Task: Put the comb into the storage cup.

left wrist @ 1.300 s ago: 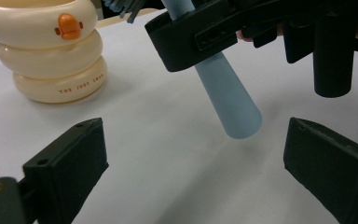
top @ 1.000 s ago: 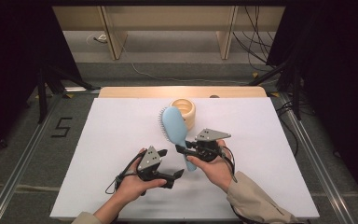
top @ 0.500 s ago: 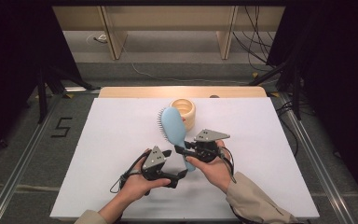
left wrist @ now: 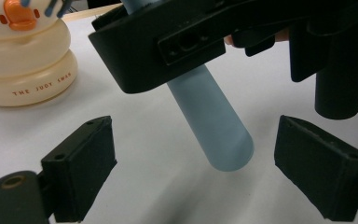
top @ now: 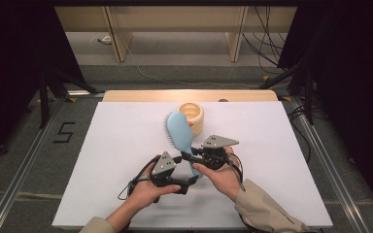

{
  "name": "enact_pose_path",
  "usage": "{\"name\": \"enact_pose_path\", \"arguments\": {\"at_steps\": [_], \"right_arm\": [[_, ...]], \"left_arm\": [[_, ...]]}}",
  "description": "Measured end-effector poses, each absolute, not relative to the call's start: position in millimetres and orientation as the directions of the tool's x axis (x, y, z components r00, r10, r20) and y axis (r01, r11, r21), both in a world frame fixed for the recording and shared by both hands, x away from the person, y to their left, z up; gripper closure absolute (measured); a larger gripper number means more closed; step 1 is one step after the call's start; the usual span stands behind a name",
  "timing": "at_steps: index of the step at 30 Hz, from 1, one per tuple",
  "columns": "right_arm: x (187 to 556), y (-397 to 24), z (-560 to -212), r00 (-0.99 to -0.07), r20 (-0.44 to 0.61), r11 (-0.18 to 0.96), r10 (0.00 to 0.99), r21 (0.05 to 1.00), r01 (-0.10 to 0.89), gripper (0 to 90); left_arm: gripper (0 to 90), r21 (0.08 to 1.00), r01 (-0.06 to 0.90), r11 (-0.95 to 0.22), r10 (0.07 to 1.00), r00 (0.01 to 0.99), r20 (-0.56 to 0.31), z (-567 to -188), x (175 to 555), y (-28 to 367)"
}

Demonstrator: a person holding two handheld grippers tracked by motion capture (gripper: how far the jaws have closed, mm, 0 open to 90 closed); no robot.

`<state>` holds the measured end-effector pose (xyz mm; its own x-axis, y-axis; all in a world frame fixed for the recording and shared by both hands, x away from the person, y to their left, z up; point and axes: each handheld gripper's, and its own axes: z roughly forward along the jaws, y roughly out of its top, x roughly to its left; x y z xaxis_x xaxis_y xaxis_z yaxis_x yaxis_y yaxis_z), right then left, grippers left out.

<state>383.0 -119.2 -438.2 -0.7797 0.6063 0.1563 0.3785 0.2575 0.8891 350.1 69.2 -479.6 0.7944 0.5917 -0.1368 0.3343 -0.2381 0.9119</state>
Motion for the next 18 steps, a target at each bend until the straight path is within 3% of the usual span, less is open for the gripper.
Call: {"name": "enact_pose_path", "arguments": {"at_steps": [18], "right_arm": [[381.9, -116.9, -439.5, -0.782, 0.155, 0.262, 0.604, 0.888, 0.378, 70.2]], "left_arm": [[15.0, 0.908, 0.349, -0.23, 0.591, 0.792, -0.154, -482.3, 351.7, 65.3]]}}
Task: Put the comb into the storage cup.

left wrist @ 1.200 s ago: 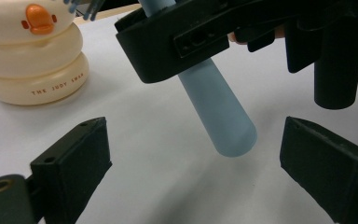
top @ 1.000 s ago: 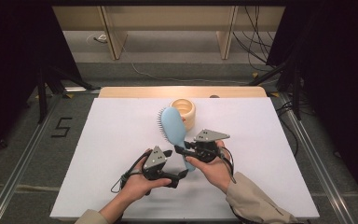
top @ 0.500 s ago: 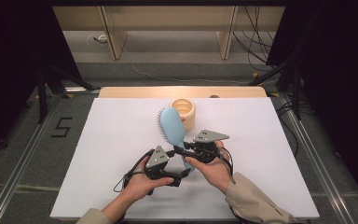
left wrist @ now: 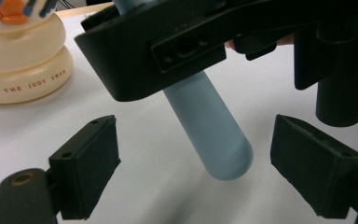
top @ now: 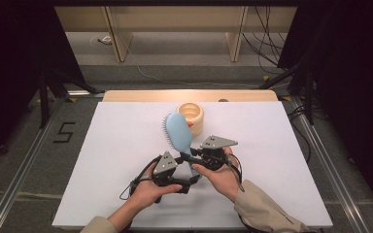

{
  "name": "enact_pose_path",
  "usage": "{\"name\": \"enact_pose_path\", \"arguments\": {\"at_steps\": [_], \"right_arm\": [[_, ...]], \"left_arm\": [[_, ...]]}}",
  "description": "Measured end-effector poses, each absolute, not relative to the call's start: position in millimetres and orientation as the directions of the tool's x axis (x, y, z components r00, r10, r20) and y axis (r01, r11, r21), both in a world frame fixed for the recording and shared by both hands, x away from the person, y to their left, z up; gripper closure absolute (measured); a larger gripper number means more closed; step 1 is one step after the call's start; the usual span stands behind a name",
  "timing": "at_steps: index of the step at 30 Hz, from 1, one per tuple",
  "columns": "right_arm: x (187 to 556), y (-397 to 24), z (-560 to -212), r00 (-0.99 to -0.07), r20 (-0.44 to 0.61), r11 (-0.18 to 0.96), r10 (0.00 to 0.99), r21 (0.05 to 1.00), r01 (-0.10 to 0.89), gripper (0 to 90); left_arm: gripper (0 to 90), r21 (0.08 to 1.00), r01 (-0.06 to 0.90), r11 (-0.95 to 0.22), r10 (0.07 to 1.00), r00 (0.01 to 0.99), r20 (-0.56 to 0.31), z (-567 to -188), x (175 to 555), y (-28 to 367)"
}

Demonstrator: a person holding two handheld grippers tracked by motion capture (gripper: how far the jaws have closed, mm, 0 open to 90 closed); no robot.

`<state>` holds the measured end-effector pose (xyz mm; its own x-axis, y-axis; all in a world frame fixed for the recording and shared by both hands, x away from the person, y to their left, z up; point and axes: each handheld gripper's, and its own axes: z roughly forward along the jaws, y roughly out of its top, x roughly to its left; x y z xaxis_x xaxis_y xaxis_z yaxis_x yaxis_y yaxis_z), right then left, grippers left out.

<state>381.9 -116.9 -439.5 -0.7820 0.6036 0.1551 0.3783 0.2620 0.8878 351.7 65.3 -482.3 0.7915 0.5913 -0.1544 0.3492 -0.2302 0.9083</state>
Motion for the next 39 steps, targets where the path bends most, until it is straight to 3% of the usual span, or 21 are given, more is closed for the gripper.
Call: {"name": "enact_pose_path", "arguments": {"at_steps": [18, 39], "right_arm": [[380.6, -114.8, -440.5, -0.785, 0.154, 0.265, 0.6, 0.888, 0.376, 70.2], [380.2, -113.5, -441.4, -0.786, 0.15, 0.269, 0.599, 0.887, 0.374, 70.3]], "left_arm": [[20.7, 0.905, 0.372, -0.207, 0.6, 0.779, -0.182, -484.9, 355.2, 62.1], [38.8, 0.91, 0.379, -0.167, 0.597, 0.774, -0.213, -486.1, 355.8, 61.5]]}}
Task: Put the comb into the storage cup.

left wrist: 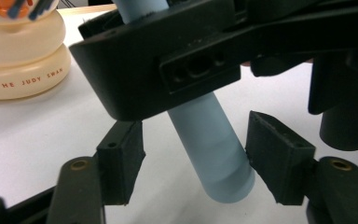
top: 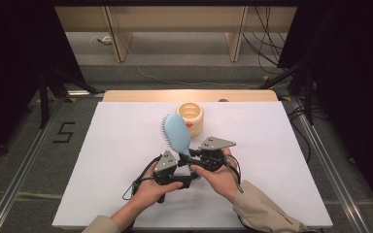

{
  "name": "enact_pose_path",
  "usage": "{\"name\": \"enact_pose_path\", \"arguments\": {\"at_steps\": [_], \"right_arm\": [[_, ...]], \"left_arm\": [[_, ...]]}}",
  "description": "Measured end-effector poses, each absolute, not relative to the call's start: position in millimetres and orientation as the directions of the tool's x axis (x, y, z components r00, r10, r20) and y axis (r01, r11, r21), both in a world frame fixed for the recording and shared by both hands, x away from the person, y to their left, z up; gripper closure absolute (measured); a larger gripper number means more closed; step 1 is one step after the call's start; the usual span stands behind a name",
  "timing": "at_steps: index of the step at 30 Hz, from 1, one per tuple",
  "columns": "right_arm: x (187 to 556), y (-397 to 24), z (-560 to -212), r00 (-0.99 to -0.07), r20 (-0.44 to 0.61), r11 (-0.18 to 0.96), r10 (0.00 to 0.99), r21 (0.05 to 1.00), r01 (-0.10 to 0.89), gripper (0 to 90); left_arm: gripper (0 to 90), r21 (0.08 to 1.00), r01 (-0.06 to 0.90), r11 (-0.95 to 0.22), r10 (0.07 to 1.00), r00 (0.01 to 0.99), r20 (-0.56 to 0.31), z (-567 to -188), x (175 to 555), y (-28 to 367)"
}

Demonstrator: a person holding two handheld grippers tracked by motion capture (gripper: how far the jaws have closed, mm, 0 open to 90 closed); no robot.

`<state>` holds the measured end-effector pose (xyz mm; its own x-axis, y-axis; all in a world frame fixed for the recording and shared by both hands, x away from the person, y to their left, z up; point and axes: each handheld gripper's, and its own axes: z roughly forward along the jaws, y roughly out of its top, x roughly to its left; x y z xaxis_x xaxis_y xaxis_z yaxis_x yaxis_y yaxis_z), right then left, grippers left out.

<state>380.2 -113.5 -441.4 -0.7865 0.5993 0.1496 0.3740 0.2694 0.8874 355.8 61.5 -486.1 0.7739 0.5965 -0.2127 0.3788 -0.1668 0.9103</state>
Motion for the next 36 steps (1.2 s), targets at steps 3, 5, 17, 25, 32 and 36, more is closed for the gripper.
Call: {"name": "enact_pose_path", "arguments": {"at_steps": [3, 5, 17, 25, 32, 36], "right_arm": [[380.2, -113.2, -441.6, -0.787, 0.15, 0.269, 0.599, 0.888, 0.374, 70.2], [380.1, -113.1, -441.7, -0.787, 0.149, 0.268, 0.599, 0.888, 0.373, 70.3], [380.0, -112.9, -442.0, -0.786, 0.145, 0.266, 0.601, 0.891, 0.368, 70.2], [379.8, -112.5, -441.8, -0.788, 0.14, 0.263, 0.6, 0.895, 0.36, 70.2], [379.6, -111.8, -441.7, -0.793, 0.132, 0.272, 0.594, 0.895, 0.353, 70.1], [379.6, -111.5, -441.0, -0.796, 0.131, 0.271, 0.591, 0.897, 0.349, 70.0]], "left_arm": [[41.9, 0.913, 0.376, -0.162, 0.594, 0.775, -0.214, -486.0, 355.6, 61.5], [44.5, 0.914, 0.377, -0.15, 0.592, 0.775, -0.223, -485.6, 355.4, 61.5], [57.2, 0.914, 0.389, -0.118, 0.593, 0.766, -0.249, -485.6, 354.7, 61.6], [62.9, 0.902, 0.425, -0.077, 0.613, 0.734, -0.293, -485.4, 356.1, 65.0], [66.2, 0.883, 0.468, -0.028, 0.613, 0.706, -0.354, -486.3, 357.3, 67.7], [66.5, 0.881, 0.472, -0.014, 0.614, 0.7, -0.365, -486.0, 356.8, 67.8]]}}
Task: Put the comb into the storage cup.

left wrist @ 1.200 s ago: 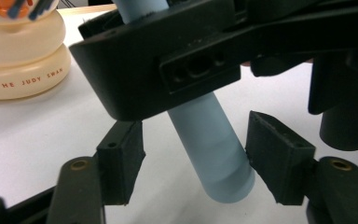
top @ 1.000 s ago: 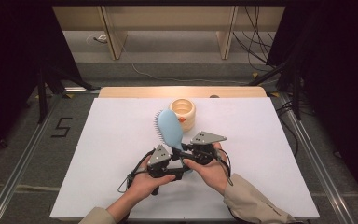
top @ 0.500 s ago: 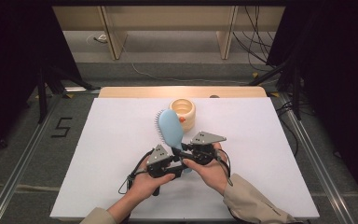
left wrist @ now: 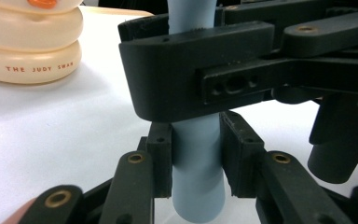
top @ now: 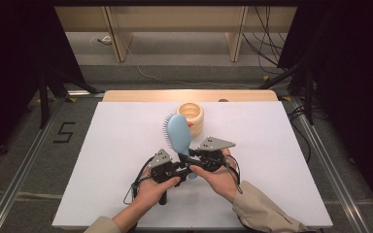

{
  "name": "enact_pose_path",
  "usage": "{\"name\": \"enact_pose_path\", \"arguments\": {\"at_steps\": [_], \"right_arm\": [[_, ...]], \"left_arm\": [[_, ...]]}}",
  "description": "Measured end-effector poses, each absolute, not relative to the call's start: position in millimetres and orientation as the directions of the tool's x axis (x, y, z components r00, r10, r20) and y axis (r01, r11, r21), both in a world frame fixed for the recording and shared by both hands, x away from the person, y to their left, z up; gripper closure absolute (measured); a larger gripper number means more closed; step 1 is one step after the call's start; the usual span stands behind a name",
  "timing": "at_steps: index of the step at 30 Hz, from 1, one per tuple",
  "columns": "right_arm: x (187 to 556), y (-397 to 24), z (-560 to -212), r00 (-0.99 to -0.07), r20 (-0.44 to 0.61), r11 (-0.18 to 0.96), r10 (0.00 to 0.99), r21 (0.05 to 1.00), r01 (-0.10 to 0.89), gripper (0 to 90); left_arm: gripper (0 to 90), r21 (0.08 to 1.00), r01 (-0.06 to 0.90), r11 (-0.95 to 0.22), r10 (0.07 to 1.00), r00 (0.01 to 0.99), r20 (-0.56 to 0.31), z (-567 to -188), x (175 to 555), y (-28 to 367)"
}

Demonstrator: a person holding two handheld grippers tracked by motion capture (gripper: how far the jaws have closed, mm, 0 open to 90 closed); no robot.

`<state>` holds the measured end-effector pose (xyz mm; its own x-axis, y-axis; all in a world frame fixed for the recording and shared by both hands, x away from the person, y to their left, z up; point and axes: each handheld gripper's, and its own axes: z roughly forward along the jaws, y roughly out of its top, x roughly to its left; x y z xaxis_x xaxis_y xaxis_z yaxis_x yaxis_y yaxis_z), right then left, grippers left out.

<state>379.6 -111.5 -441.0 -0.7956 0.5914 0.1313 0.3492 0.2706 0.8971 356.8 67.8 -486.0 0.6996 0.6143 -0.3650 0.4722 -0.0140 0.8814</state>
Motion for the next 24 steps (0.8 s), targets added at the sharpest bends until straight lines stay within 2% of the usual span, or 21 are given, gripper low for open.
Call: {"name": "enact_pose_path", "arguments": {"at_steps": [8, 24], "right_arm": [[379.5, -110.6, -440.8, -0.8, 0.119, 0.285, 0.588, 0.895, 0.342, 69.5], [380.4, -110.5, -441.2, -0.797, 0.125, 0.281, 0.591, 0.894, 0.349, 67.9]], "left_arm": [[66.7, 0.864, 0.503, 0.021, 0.593, 0.689, -0.416, -487.8, 357.5, 68.2], [66.8, 0.84, 0.541, 0.038, 0.573, 0.677, -0.462, -487.7, 358.0, 68.8]]}}
